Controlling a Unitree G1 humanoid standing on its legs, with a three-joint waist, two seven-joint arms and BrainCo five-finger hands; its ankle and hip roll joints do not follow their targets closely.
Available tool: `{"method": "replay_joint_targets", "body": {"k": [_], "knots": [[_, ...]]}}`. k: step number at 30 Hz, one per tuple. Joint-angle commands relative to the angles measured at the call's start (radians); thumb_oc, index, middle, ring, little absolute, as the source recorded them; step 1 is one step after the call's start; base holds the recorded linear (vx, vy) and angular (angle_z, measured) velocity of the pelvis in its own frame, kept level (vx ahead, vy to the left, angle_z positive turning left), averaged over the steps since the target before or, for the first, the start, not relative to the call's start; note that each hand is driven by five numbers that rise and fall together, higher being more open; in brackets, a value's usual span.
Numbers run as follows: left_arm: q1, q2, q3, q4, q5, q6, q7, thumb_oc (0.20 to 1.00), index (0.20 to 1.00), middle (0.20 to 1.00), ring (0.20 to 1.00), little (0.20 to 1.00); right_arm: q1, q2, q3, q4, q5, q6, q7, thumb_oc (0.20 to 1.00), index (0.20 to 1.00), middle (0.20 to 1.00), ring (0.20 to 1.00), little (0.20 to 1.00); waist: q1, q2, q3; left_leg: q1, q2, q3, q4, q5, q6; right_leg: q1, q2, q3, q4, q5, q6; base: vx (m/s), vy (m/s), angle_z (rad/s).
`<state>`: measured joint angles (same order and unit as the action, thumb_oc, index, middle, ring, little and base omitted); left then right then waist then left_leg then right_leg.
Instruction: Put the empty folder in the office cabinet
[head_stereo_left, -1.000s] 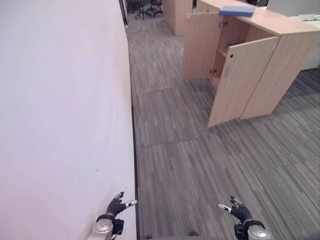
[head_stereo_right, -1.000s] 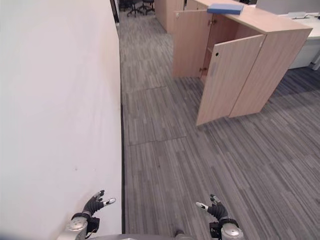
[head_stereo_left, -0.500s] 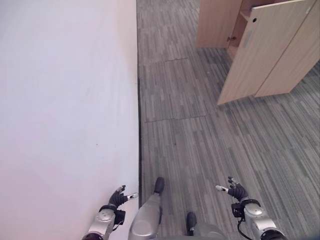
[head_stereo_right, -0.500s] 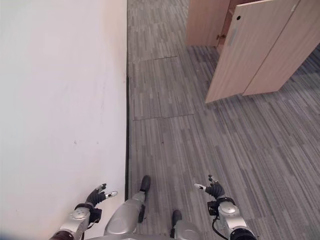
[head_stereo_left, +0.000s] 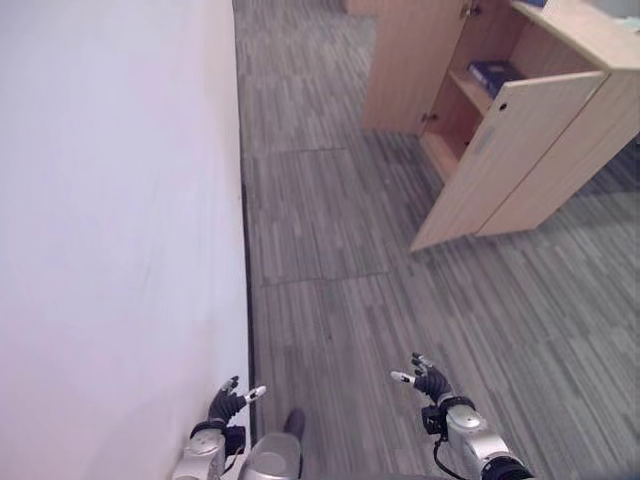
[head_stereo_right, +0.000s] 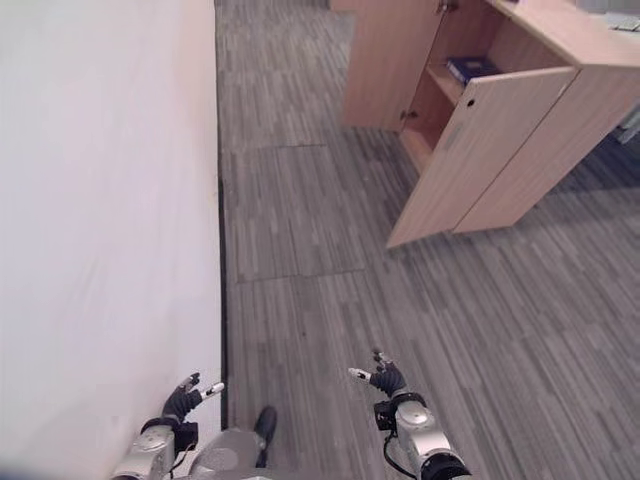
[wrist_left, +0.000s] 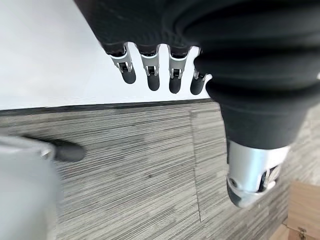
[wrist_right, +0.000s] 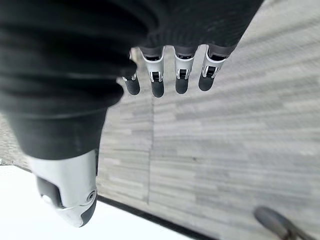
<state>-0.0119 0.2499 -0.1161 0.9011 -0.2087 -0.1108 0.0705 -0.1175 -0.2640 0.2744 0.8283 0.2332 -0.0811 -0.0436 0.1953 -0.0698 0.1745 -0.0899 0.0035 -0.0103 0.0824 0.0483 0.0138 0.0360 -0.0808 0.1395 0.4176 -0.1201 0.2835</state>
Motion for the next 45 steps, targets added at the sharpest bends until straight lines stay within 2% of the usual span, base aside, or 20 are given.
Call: {"method": "replay_joint_targets", "body": {"k": [1,2,3,5,7,10,13,17,23,24,25,26,28,30,33,35,36,37,42,45], "knots": [[0.008,0.133,-0.024,-0.042,0.027,-0.018,0.003,1.0,1.0,1.0,1.0,1.0,0.027,-0.057,-0.016,-0.081,-0.039,-0.032,-0.005,1.0,1.0,1.0,1.0,1.0,-0.02,0.05,0.008,-0.088,0.006,-0.057,-0.064,0.048,-0.01,0.049,0.026,-0.091,0.122,0.263,-0.022,0.22,0.197,0.18],[0.003,0.129,-0.025,-0.044,0.026,-0.019,0.006,1.0,1.0,1.0,1.0,1.0,0.024,-0.05,-0.023,-0.077,-0.04,-0.03,-0.011,1.0,1.0,1.0,1.0,1.0,-0.038,0.082,0.015,-0.027,0.016,-0.054,-0.085,0.025,0.001,-0.023,0.008,-0.137,0.172,0.262,-0.022,0.23,0.195,0.11],[0.003,0.129,-0.025,-0.044,0.026,-0.019,0.006,1.0,1.0,1.0,1.0,1.0,0.024,-0.05,-0.023,-0.077,-0.04,-0.029,-0.011,1.0,1.0,1.0,1.0,1.0,-0.041,0.079,0.018,-0.023,0.011,-0.055,-0.087,0.025,0.001,-0.021,0.003,-0.139,0.178,0.256,-0.022,0.36,0.225,0.04],[-0.006,0.125,-0.033,-0.052,0.023,-0.02,0.004,1.0,1.0,1.0,1.0,1.0,0.032,-0.052,-0.032,-0.076,-0.037,-0.027,-0.017,1.0,1.0,1.0,1.0,1.0,-0.072,0.094,0.037,0.072,0.007,-0.04,-0.094,-0.043,-0.002,-0.116,-0.076,-0.285,0.029,0.125,-0.084,0.45,0.113,-0.41],[-0.011,0.123,-0.041,-0.049,0.024,-0.021,0.003,1.0,1.0,1.0,1.0,1.0,0.036,-0.056,-0.035,-0.076,-0.034,-0.027,-0.019,1.0,1.0,1.0,1.0,1.0,-0.089,0.091,0.05,0.099,-0.001,-0.048,-0.093,-0.063,-0.005,-0.129,-0.07,-0.299,-0.02,0.097,-0.1,0.3,-0.004,-0.36],[-0.028,0.116,-0.06,-0.045,0.041,-0.02,-0.001,1.0,1.0,1.0,1.0,1.0,0.055,-0.066,-0.055,-0.059,-0.019,-0.027,-0.028,1.0,1.0,1.0,1.0,1.0,-0.143,0.079,0.059,0.179,-0.027,-0.071,-0.113,-0.106,-0.011,-0.206,-0.04,-0.282,-0.2,0.144,-0.108,0.34,-0.049,0.13],[-0.043,0.105,-0.061,-0.027,0.052,-0.023,0.0,1.0,1.0,1.0,1.0,1.0,0.071,-0.073,-0.074,-0.032,-0.016,-0.023,-0.034,1.0,1.0,1.0,1.0,1.0,-0.181,0.085,0.063,0.261,-0.023,-0.079,-0.153,-0.143,-0.029,-0.233,-0.052,-0.362,-0.329,0.22,-0.101,0.39,-0.115,0.4],[-0.028,0.091,-0.063,-0.02,0.071,-0.027,-0.005,1.0,1.0,1.0,1.0,1.0,0.133,-0.081,-0.11,0.002,-0.005,-0.023,-0.034,1.0,1.0,1.0,1.0,1.0,-0.228,0.096,0.022,0.342,-0.009,-0.098,-0.168,-0.206,-0.046,-0.224,-0.048,-0.317,-0.372,0.258,-0.119,0.33,-0.118,0.52],[-0.024,0.073,-0.065,-0.022,0.042,-0.024,-0.004,1.0,1.0,1.0,1.0,1.0,0.156,-0.11,-0.126,0.014,0.0,-0.025,-0.033,1.0,1.0,1.0,1.0,1.0,-0.254,0.13,0.001,0.306,0.054,-0.068,-0.084,-0.194,-0.111,-0.169,-0.031,-0.367,-0.381,0.207,-0.155,0.23,-0.171,0.15],[-0.037,0.068,-0.071,-0.021,0.033,-0.024,-0.008,1.0,1.0,1.0,1.0,1.0,0.149,-0.121,-0.133,0.022,0.005,-0.03,-0.035,1.0,1.0,1.0,1.0,1.0,-0.267,0.127,0.007,0.253,0.085,0.005,0.066,-0.123,-0.166,-0.128,-0.035,-0.395,-0.391,0.186,-0.171,0.11,-0.119,0.35],[-0.038,0.068,-0.071,-0.021,0.033,-0.024,-0.008,1.0,1.0,1.0,1.0,1.0,0.149,-0.121,-0.133,0.022,0.005,-0.03,-0.035,1.0,1.0,1.0,1.0,1.0,-0.268,0.128,0.007,0.252,0.085,0.005,0.067,-0.124,-0.166,-0.128,-0.035,-0.395,-0.391,0.186,-0.171,0.2,-0.26,0.37],[-0.04,0.067,-0.078,-0.034,0.027,-0.024,-0.009,1.0,1.0,1.0,1.0,1.0,0.137,-0.136,-0.13,0.027,0.004,-0.027,-0.038,1.0,1.0,1.0,1.0,1.0,-0.267,0.108,0.027,0.191,0.105,0.071,0.251,-0.057,-0.195,-0.08,-0.042,-0.401,-0.396,0.161,-0.192,0.08,-0.144,0.23],[-0.042,0.066,-0.079,-0.039,0.025,-0.022,-0.007,1.0,1.0,1.0,1.0,1.0,0.132,-0.144,-0.13,0.029,0.005,-0.023,-0.039,1.0,1.0,1.0,1.0,1.0,-0.264,0.104,0.038,0.159,0.124,0.095,0.324,-0.038,-0.198,-0.058,-0.038,-0.397,-0.4,0.145,-0.202,0.12,-0.143,0.13],[-0.046,0.062,-0.081,-0.041,0.015,-0.022,-0.001,1.0,1.0,1.0,1.0,1.0,0.123,-0.16,-0.138,0.037,0.014,-0.018,-0.047,1.0,1.0,1.0,1.0,1.0,-0.26,0.098,0.048,0.11,0.189,0.15,0.322,0.0,-0.178,-0.009,-0.045,-0.37,-0.406,0.115,-0.204,0.28,-0.039,-0.26],[-0.046,0.06,-0.085,-0.039,0.014,-0.022,0.001,1.0,1.0,1.0,1.0,1.0,0.117,-0.17,-0.153,0.04,0.036,-0.018,-0.054,1.0,1.0,1.0,1.0,1.0,-0.241,0.109,0.055,0.096,0.193,0.127,0.226,-0.017,-0.164,0.024,-0.049,-0.331,-0.412,0.095,-0.192,0.25,0.082,-0.56],[-0.033,0.055,-0.091,-0.045,0.01,-0.021,0.004,1.0,1.0,1.0,1.0,1.0,0.116,-0.176,-0.167,0.043,0.06,-0.022,-0.058,1.0,1.0,1.0,1.0,1.0,-0.225,0.135,0.05,0.086,0.184,0.045,0.068,-0.017,-0.165,0.059,-0.042,-0.276,-0.424,0.071,-0.18,0.36,0.173,-0.62],[-0.032,0.05,-0.098,-0.037,-0.001,-0.022,0.009,1.0,1.0,1.0,1.0,1.0,0.105,-0.178,-0.179,0.056,0.081,-0.025,-0.065,1.0,1.0,1.0,1.0,1.0,-0.21,0.163,0.04,0.033,0.189,-0.069,-0.046,0.052,-0.172,0.078,-0.04,-0.214,-0.424,0.053,-0.176,0.48,0.24,-1.03],[-0.034,0.048,-0.101,-0.028,-0.009,-0.023,0.012,1.0,1.0,1.0,1.0,1.0,0.1,-0.179,-0.189,0.064,0.096,-0.028,-0.071,1.0,1.0,1.0,1.0,1.0,-0.21,0.175,0.043,0.005,0.192,-0.108,-0.088,0.09,-0.178,0.095,-0.041,-0.179,-0.422,0.038,-0.171,0.44,0.225,-1.17],[-0.047,0.053,-0.096,0.014,-0.009,-0.034,0.017,1.0,1.0,1.0,1.0,1.0,0.106,-0.166,-0.217,0.083,0.128,-0.03,-0.078,1.0,1.0,1.0,1.0,1.0,-0.224,0.168,0.053,-0.063,0.21,-0.113,-0.143,0.114,-0.195,0.123,-0.066,-0.062,-0.404,-0.003,-0.163,0.26,0.138,-0.97],[-0.03,0.064,-0.08,0.009,-0.006,-0.038,0.016,1.0,1.0,1.0,1.0,1.0,0.139,-0.153,-0.218,0.107,0.112,-0.022,-0.066,1.0,1.0,1.0,1.0,1.0,-0.228,0.16,0.045,-0.06,0.269,-0.23,-0.132,0.137,-0.215,0.129,-0.066,0.086,-0.34,-0.053,-0.159,0.37,0.372,-0.92]]}}
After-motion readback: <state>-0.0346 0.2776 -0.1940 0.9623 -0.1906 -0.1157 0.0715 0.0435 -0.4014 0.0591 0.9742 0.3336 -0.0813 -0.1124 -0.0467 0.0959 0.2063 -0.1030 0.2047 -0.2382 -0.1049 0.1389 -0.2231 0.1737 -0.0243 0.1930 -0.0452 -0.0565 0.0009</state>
